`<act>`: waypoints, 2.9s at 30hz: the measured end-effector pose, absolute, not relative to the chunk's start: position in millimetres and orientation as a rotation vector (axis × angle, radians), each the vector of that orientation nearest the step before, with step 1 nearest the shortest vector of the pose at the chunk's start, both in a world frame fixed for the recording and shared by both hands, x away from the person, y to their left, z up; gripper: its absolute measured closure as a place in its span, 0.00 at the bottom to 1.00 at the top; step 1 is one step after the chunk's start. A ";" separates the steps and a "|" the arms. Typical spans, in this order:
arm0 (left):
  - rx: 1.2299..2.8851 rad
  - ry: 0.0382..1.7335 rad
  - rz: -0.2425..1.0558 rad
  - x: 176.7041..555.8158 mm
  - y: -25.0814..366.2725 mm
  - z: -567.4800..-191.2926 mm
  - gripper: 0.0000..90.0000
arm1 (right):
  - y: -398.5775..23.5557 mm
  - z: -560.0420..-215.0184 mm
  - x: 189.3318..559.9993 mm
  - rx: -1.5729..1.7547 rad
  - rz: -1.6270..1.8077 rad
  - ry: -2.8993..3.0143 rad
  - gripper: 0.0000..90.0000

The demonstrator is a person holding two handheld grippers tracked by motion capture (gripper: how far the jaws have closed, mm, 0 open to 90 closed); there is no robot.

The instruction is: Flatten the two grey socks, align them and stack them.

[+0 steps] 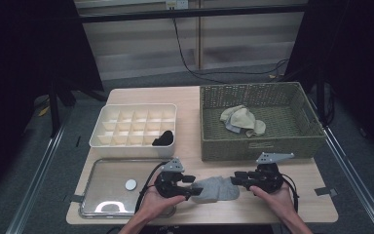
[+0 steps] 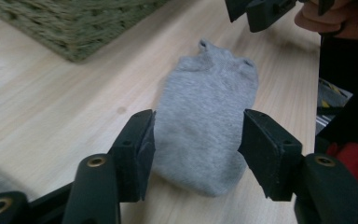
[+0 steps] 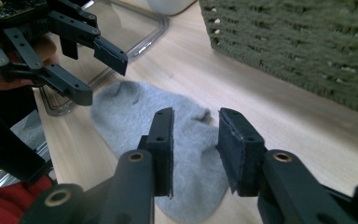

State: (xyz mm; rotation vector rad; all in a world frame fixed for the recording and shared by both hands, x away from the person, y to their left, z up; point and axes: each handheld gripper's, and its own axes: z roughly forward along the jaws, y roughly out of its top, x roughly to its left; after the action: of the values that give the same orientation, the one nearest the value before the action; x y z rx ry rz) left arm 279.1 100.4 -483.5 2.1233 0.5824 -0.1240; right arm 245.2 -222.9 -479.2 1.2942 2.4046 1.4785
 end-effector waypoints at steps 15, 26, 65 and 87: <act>2.089 0.676 -0.068 277.0 155.6 -467.3 0.42 | -222.5 -449.9 256.2 1.247 1.545 2.362 0.71; 2.050 0.726 -0.043 266.3 187.5 -463.5 0.37 | -220.6 -409.6 272.5 1.187 1.612 2.299 0.72; 2.022 0.772 0.001 272.5 199.2 -462.9 0.32 | -221.5 -388.7 446.6 1.299 1.243 2.439 0.77; 2.023 0.778 0.006 274.8 201.8 -464.1 0.32 | -206.3 -438.5 488.9 1.440 0.974 2.585 0.85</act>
State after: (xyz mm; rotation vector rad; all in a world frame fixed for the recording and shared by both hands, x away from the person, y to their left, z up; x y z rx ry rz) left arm 274.8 201.8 -464.1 2.0231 0.7776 0.0059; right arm 488.9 -206.3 -438.5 1.4402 2.5845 0.9744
